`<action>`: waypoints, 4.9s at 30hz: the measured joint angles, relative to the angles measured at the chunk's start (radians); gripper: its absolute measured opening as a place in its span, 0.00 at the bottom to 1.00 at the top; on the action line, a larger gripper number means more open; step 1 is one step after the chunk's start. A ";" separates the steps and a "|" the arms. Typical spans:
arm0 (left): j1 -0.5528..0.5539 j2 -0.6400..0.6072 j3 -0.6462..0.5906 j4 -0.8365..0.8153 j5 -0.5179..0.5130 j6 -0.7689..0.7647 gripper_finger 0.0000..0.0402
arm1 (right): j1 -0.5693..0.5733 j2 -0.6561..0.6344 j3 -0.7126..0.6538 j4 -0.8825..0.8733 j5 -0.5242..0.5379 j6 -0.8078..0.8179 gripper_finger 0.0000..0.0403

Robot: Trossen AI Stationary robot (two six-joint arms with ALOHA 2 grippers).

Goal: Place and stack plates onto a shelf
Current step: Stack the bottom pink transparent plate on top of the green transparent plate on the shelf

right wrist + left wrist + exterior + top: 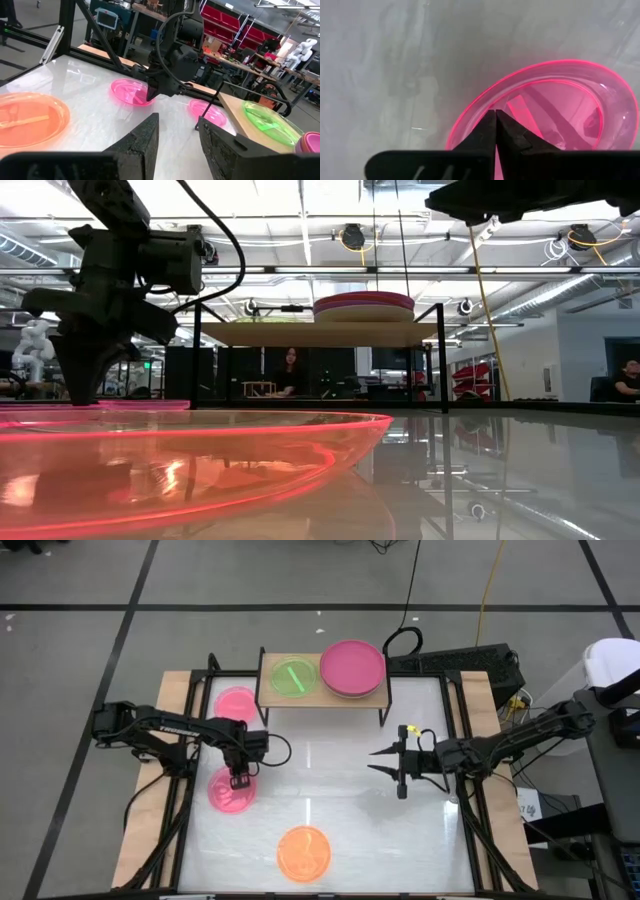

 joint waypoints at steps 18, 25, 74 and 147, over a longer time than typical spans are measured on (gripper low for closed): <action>-0.006 -0.002 0.158 -0.068 -0.026 0.072 0.04 | 0.000 0.000 0.000 0.001 0.000 -0.001 0.30; 0.014 -0.002 0.114 -0.083 -0.052 0.045 0.16 | 0.000 0.000 0.000 0.000 0.000 0.007 0.30; 0.075 0.135 0.249 -0.178 -0.043 0.103 0.21 | 0.000 0.000 0.000 0.001 0.000 0.000 0.30; -0.822 0.451 0.343 -0.197 -0.484 -0.893 0.02 | 0.000 -0.001 0.000 0.005 -0.001 0.038 0.30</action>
